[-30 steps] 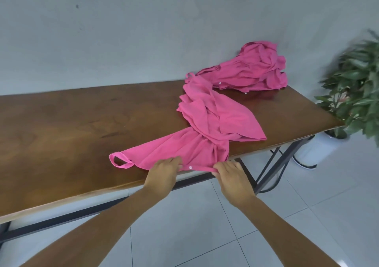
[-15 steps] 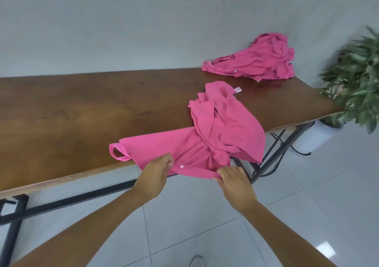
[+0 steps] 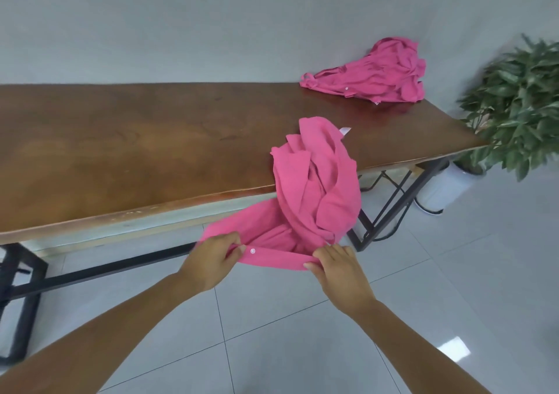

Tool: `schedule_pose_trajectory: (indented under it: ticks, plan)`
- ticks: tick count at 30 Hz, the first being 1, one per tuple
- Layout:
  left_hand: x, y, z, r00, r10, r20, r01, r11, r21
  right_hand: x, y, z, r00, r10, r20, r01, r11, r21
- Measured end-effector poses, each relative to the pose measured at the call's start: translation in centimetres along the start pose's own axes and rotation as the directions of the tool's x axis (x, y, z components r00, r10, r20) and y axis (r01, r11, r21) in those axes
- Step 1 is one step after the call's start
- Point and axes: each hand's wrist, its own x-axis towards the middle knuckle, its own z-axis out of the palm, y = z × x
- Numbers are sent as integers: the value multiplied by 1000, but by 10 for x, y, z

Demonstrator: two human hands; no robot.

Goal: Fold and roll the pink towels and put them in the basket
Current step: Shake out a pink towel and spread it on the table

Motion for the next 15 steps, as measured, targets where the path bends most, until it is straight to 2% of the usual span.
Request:
schedule_pose_trajectory:
  ticks: [4,9,12,15]
  plan:
    - [-23,19,-2,1000,-14,-8,14,999,51,-11,-8,-20,996,58,70,-65,993,100]
    - [-60,52,4,999,-47,-10,47,999,-8,-44,-11,-55,975,77,206,-113,979,172]
    - [-77,77,6,996,-70,-49,69,998,-6,-68,-15,-71,933,148,329,-253,918,304]
    - [-93,106,5,990,-105,-97,109,993,42,-95,-15,-90,917,175,358,-325,848,419]
